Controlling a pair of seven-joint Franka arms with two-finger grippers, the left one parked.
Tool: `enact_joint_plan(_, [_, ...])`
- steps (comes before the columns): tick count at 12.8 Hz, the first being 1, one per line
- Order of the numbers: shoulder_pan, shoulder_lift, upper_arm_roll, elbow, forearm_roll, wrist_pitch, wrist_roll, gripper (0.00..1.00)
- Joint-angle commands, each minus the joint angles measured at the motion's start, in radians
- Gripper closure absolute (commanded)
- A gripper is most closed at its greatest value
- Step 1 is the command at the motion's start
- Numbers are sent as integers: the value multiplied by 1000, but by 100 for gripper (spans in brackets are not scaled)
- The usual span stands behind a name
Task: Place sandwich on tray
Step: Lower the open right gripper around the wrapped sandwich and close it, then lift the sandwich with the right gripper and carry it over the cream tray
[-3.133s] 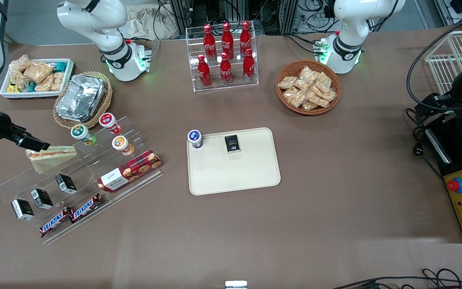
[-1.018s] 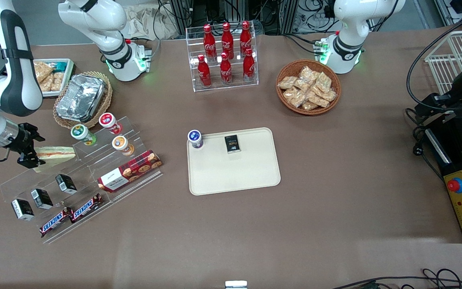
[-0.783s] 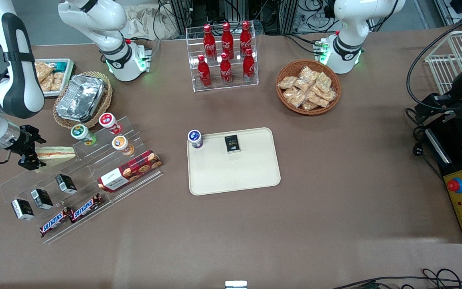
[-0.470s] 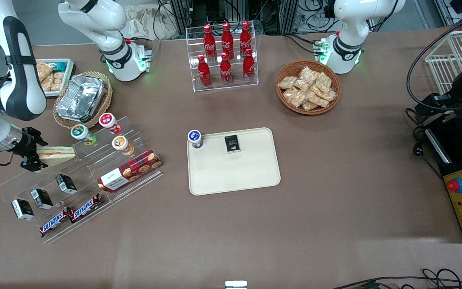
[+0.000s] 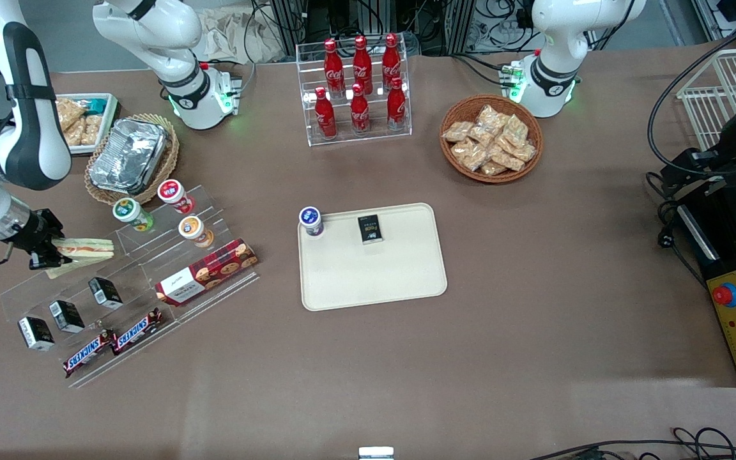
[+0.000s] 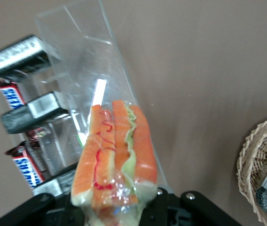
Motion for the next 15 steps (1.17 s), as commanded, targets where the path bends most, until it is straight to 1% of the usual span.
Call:
enact_joint_plan(1, [2,-55,6,35,-22,-12,-112,94])
enact_joint_plan(2, [3,-57,9,75,-22,-29,-152,94])
enact_joint_plan(3, [5,-57,12,122,-24,-90,-186,94])
enact_joint_plan(5, [5,-57,37,214,-21,-231,-336,94])
enact_joint_plan(6, [5,-54,45,265,-13,-294,-385,94])
enact_joint_plan(8, [26,-48,90,337,-15,-397,-401,94])
enact_joint_plan(9, [49,-49,101,346,-16,-429,-407,94])
enact_joint_plan(12, [167,-51,104,392,5,-514,-407,94])
enact_joint_plan(13, [216,-51,103,400,36,-522,-408,94])
enact_joint_plan(14, [252,-51,103,408,88,-520,-408,94])
enact_joint_plan(15, [287,-48,106,415,109,-513,-419,94])
